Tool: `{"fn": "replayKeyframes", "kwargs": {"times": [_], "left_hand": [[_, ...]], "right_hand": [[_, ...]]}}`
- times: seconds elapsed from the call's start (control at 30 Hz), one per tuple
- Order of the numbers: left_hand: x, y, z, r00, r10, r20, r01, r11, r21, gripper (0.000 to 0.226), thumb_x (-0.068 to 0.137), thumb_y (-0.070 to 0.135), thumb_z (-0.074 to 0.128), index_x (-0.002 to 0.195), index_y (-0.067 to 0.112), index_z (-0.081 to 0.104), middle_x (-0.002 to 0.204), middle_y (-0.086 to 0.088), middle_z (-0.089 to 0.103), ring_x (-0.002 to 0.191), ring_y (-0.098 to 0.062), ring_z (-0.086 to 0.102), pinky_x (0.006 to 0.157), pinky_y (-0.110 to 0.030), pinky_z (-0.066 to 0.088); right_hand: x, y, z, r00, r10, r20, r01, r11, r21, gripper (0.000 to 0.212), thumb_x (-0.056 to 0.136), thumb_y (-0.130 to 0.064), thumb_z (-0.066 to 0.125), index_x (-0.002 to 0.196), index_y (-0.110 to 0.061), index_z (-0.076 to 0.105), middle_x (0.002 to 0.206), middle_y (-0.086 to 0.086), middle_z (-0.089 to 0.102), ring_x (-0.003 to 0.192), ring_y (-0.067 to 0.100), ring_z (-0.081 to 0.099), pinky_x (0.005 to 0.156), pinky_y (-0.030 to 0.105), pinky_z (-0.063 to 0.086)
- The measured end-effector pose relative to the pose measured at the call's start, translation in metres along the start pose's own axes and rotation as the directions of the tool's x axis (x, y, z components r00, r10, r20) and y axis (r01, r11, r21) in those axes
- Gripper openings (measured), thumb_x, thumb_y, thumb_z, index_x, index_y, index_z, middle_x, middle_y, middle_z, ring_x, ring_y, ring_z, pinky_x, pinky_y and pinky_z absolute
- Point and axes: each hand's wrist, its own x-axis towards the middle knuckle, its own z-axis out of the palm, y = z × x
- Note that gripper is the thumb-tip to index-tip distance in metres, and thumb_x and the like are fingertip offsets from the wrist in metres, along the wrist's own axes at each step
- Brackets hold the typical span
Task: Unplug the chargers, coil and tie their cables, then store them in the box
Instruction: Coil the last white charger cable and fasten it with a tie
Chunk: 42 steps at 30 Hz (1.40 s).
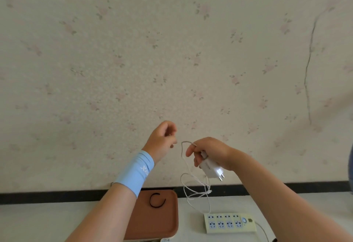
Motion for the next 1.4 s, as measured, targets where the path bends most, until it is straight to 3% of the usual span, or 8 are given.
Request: {"fn": "replayKeyframes", "kwargs": {"times": [0.17,0.43,0.57,0.67,0.77,1.03,1.2,1.4], "left_hand": [[0.0,-0.008,0.012,0.96,-0.112,0.256,0.08,0.988,0.131,0.056,0.082,-0.01,0.056,0.124,0.027,0.053,0.124,0.007,0.063,0.116,-0.006,0.055,0.094,-0.027,0.048],[-0.004,-0.019,0.007,0.811,-0.511,0.283,0.239,0.732,0.638,0.028,0.099,0.024,0.043,0.081,0.017,0.064,0.095,0.002,0.072,0.076,-0.017,0.065,0.064,-0.024,0.044],[0.002,-0.011,0.007,0.943,-0.329,0.056,0.324,0.943,0.071,0.029,0.103,0.021,0.042,0.087,0.012,0.064,0.073,-0.002,0.065,0.052,-0.014,0.053,0.049,-0.022,0.04],[0.006,-0.003,0.01,0.951,-0.305,0.05,0.291,0.83,-0.475,0.027,0.104,0.025,0.046,0.088,0.01,0.062,0.066,-0.002,0.056,0.047,-0.011,0.044,0.042,-0.018,0.035],[0.006,0.0,0.008,0.954,-0.291,0.068,0.275,0.766,-0.582,0.026,0.103,0.028,0.049,0.09,0.011,0.063,0.065,0.0,0.054,0.045,-0.008,0.037,0.039,-0.016,0.03],[-0.001,-0.001,0.002,0.976,-0.217,0.02,0.215,0.944,-0.25,0.024,0.097,0.039,0.058,0.112,0.023,0.067,0.104,0.003,0.07,0.073,-0.012,0.062,0.065,-0.026,0.051],[-0.008,-0.014,0.005,0.856,-0.353,0.377,0.297,0.934,0.199,0.027,0.097,0.039,0.057,0.12,0.026,0.064,0.113,0.006,0.072,0.103,-0.012,0.068,0.094,-0.032,0.053],[-0.004,-0.016,0.004,0.912,-0.313,0.264,0.226,0.923,0.311,0.024,0.095,0.02,0.06,0.117,0.021,0.069,0.089,0.001,0.073,0.068,-0.01,0.064,0.065,-0.018,0.052]], "right_hand": [[-0.004,-0.004,-0.002,0.973,-0.224,-0.062,0.231,0.963,0.137,0.022,0.074,-0.017,0.045,0.066,-0.004,0.061,0.055,0.013,0.045,0.055,0.026,0.057,0.061,0.03,0.049],[0.009,0.002,-0.014,0.838,-0.034,-0.544,0.242,0.918,0.314,0.028,0.086,-0.001,0.043,0.065,-0.004,0.062,0.056,0.011,0.054,0.057,0.029,0.055,0.054,0.031,0.042],[0.008,0.014,-0.007,0.964,0.085,-0.253,-0.054,0.99,0.127,0.018,0.095,-0.017,0.057,0.1,-0.008,0.072,0.087,0.011,0.065,0.06,0.022,0.062,0.057,0.033,0.052],[0.009,0.018,0.008,0.993,0.088,0.078,-0.086,0.996,-0.029,0.034,0.093,-0.037,0.064,0.117,-0.013,0.071,0.079,0.007,0.066,0.062,0.021,0.061,0.067,0.033,0.053],[0.009,0.009,0.019,0.987,0.029,0.157,-0.014,0.996,-0.093,0.033,0.096,-0.04,0.06,0.11,-0.015,0.075,0.068,0.007,0.062,0.061,0.02,0.058,0.071,0.032,0.051],[0.011,0.004,0.025,0.998,-0.064,-0.008,0.063,0.996,-0.056,0.023,0.097,-0.03,0.062,0.09,-0.015,0.078,0.063,0.01,0.064,0.057,0.018,0.058,0.064,0.027,0.052],[0.013,0.0,0.016,0.99,-0.004,-0.141,0.041,0.966,0.257,0.024,0.098,-0.024,0.064,0.097,-0.004,0.078,0.058,0.007,0.052,0.052,0.021,0.056,0.054,0.028,0.052],[0.016,0.003,0.011,0.926,0.06,-0.372,0.035,0.97,0.242,0.023,0.099,-0.022,0.062,0.089,-0.007,0.076,0.061,0.006,0.055,0.054,0.021,0.06,0.055,0.029,0.053]]}}
